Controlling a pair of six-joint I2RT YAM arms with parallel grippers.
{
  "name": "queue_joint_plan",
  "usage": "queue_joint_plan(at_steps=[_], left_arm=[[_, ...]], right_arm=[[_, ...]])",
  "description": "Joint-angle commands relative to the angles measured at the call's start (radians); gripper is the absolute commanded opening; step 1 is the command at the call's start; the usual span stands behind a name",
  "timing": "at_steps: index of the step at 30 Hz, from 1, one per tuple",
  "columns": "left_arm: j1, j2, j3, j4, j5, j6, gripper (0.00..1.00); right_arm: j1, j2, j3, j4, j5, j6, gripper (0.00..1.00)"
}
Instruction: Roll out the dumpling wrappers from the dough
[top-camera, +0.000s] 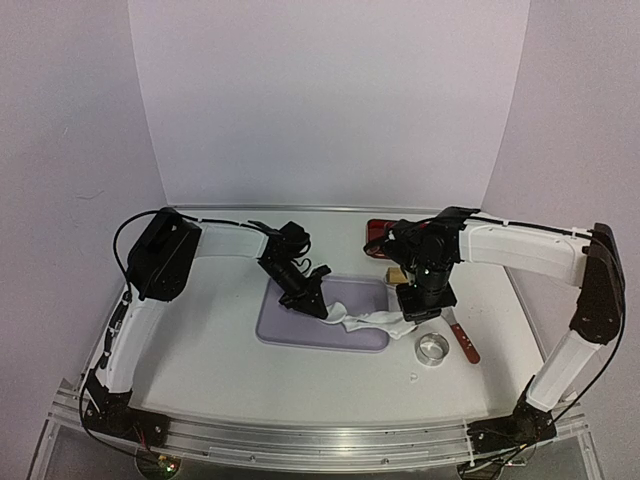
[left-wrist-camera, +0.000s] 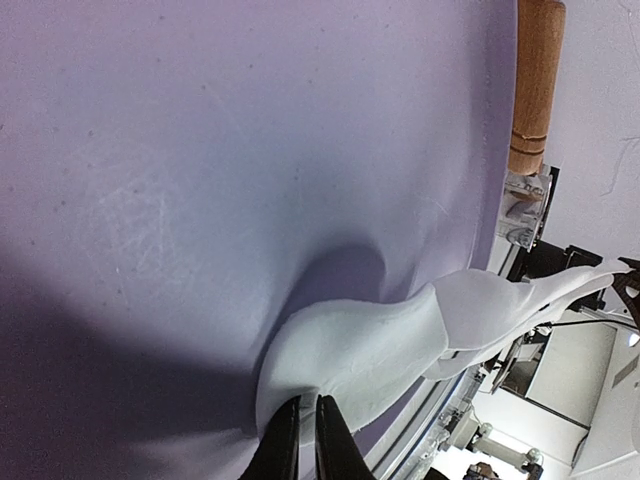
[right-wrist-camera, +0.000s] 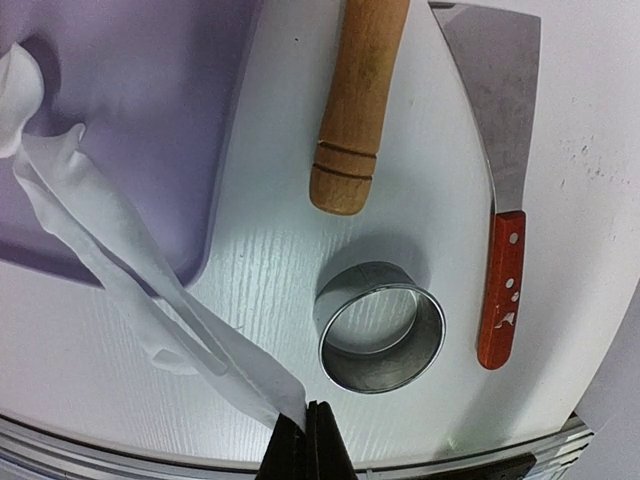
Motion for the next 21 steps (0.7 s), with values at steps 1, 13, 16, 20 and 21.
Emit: queue_joint_plan(at_steps=[1,13,16,20,21], left_arm=[[0.001,-0.012,-0.018,-0.045,-0.082,0.017,0.09],[0.0,-0.014,-0.026,-0.043,-0.082,0.02,0.09],[0.001,-0.015,-0.026,-0.043,-0.082,0.019,0.09],[0.0,-0.014,-0.024,-0.043,-0.082,0.019,0.09],[0.001,-0.012,-0.023,-0.044,-0.082,0.019,0.09]], right_arm=[[0.003,-0.05,-0.015,-0.054,0.057,0.022,0.0],[-0.009,-0.085,-0.034,-0.084,0.101,0.036,0.0],[-0.022,-0.095,-0.038,-0.093,0.11,0.035,0.0],[-0.037,-0.11,-0.04,-0.112,0.123,0.034,0.0],[-0.041,-0.115,-0.044,-0.116,0.124,0.034,0.0]])
